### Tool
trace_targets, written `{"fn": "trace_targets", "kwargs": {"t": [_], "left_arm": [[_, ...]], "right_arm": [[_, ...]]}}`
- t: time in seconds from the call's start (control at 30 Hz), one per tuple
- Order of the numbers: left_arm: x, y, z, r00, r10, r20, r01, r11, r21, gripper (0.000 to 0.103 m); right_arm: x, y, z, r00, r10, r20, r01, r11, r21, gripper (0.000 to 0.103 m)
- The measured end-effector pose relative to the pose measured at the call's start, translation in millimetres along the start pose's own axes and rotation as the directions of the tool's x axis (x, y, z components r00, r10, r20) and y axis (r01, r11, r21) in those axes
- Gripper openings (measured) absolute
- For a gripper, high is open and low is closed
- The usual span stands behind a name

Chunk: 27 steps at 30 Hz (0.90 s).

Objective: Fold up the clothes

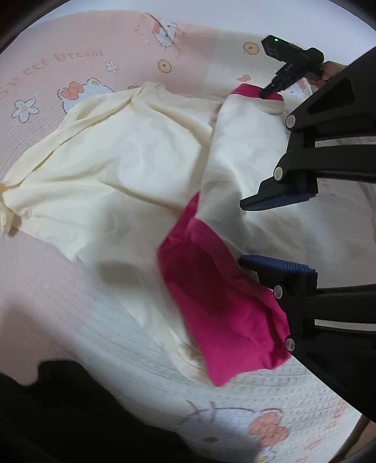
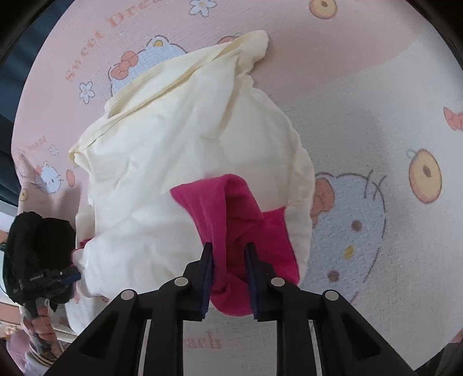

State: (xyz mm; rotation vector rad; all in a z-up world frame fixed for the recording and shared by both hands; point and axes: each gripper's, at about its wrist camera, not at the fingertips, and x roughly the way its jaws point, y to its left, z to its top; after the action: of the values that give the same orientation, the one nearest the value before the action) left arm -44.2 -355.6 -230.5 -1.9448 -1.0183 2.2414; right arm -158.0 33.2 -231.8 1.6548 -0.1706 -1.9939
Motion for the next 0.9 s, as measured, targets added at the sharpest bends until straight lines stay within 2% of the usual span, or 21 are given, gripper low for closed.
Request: {"fn": "trace_targets", "kwargs": {"t": [0.13, 0.23, 0.4, 0.53, 0.57, 0.6, 0.63, 0.7, 0.8, 0.9], "left_arm": [[7.1, -12.8, 15.0, 0.999, 0.036, -0.013, -0.035, 0.998, 0.048, 0.029], [9.9, -16.4, 22.1, 0.999, 0.029, -0.018, -0.028, 0.999, 0.039, 0.029], [1.6, -26.0, 25.9, 0.998, 0.059, 0.010, -0.059, 0.996, 0.063, 0.029], [-24.8, -37.4, 13.3, 0.994, 0.082, 0.078, -0.090, 0.991, 0.096, 0.032], [-32.2, -40.3, 8.5, 0.992, 0.084, 0.096, -0.094, 0.990, 0.106, 0.034], [-37.8, -41.3, 3.0, 0.993, 0.067, 0.098, -0.078, 0.991, 0.108, 0.043], [-43.2, -42.1, -2.5, 0.994, 0.049, 0.099, -0.060, 0.992, 0.109, 0.055], [-54.1, -43.6, -13.5, 0.995, 0.012, 0.100, -0.024, 0.993, 0.112, 0.065], [-61.7, -37.6, -29.9, 0.993, -0.080, 0.090, 0.074, 0.995, 0.074, 0.066], [-43.3, -27.4, -41.2, 0.983, -0.178, 0.041, 0.178, 0.984, -0.012, 0.066]], "right_arm": [[2.0, -20.4, -15.0, 1.000, 0.023, -0.015, -0.022, 0.995, 0.095, 0.018], [13.1, -22.8, -31.5, 0.996, -0.063, -0.069, 0.067, 0.996, 0.057, 0.017], [4.4, -28.5, -40.4, 0.999, -0.044, -0.023, 0.047, 0.991, 0.126, 0.016], [-10.1, -14.9, -42.3, 0.999, -0.047, 0.004, 0.047, 0.993, 0.110, 0.027], [-15.4, -10.5, -43.9, 0.999, -0.044, 0.018, 0.042, 0.993, 0.110, 0.045], [-22.4, -5.0, -46.4, 0.998, -0.043, 0.040, 0.039, 0.993, 0.115, 0.061], [-28.4, -0.3, -48.6, 0.997, -0.043, 0.059, 0.036, 0.992, 0.119, 0.065], [-37.6, 7.1, -53.3, 0.997, -0.021, 0.076, 0.010, 0.990, 0.142, 0.068], [-48.6, 12.7, -61.8, 0.994, 0.055, 0.097, -0.074, 0.976, 0.203, 0.068], [-49.9, 16.8, -76.3, 0.974, 0.166, 0.152, -0.207, 0.927, 0.313, 0.075]]}}
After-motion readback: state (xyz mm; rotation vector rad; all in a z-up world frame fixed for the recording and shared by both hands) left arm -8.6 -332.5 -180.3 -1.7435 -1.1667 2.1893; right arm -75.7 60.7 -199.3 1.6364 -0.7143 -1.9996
